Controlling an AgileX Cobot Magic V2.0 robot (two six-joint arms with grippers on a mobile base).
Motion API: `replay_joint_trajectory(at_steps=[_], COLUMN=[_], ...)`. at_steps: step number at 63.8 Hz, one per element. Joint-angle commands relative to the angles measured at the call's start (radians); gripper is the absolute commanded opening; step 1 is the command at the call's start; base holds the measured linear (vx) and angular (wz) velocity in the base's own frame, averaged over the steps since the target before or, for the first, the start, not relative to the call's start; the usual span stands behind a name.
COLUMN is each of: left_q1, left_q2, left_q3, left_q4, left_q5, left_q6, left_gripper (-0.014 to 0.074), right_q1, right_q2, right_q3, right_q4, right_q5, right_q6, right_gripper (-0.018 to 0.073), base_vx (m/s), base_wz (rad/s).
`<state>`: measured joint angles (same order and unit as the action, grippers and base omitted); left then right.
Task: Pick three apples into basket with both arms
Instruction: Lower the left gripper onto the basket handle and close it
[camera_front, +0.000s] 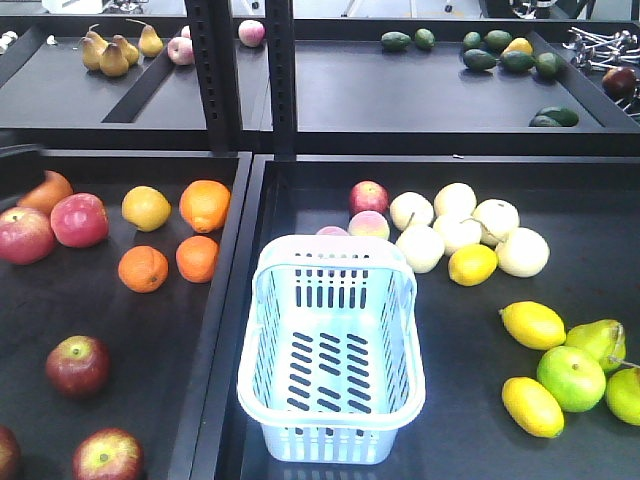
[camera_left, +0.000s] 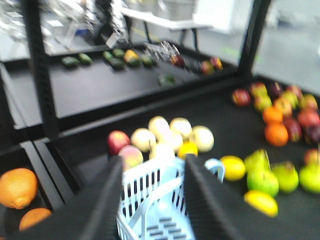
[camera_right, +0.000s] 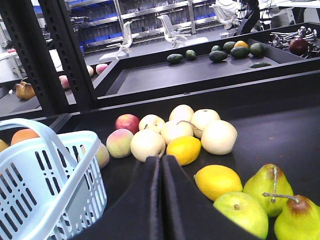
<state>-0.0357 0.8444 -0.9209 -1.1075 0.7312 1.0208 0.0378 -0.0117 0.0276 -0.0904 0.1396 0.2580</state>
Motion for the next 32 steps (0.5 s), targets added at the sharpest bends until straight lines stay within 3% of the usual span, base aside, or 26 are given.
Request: replay_joint_trajectory(at_steps=[1, 9, 19, 32], left_q1=[-0.003, -0.025, -0.119, -0.259], left_q2=[0.127, 0.308, 0.509, 0.727], left_q3=[-0.1, -0.216, -0.365, -0.538], left_q4=[-0.058, -0.057, -0.026, 0.092], left_q5=[0.055, 0.164, 0.221, 0.221], left_q6=[0.08, 0.156, 0.273, 0.29], left_gripper=[0.0451, 0.0539, 0.0544, 0.0544], right_q1=[-0.006, -0.006, -0.006, -0.006], right_q2=[-0.013, -0.013, -0.013, -0.013], right_q3=[0.013, 0.013, 0.013, 0.013], right_q4=[-0.011, -0.011, -0.011, -0.011], right_q5=[-0.078, -0.078, -0.078, -0.078], right_q6=[-0.004, -0.004, -0.004, -0.004], right_gripper=[-0.0008, -0.0008, -0.0008, -0.0008], base_vx=[0.0, 0.0, 0.0, 0.0], base_wz=[0.0, 0.0, 0.0, 0.0])
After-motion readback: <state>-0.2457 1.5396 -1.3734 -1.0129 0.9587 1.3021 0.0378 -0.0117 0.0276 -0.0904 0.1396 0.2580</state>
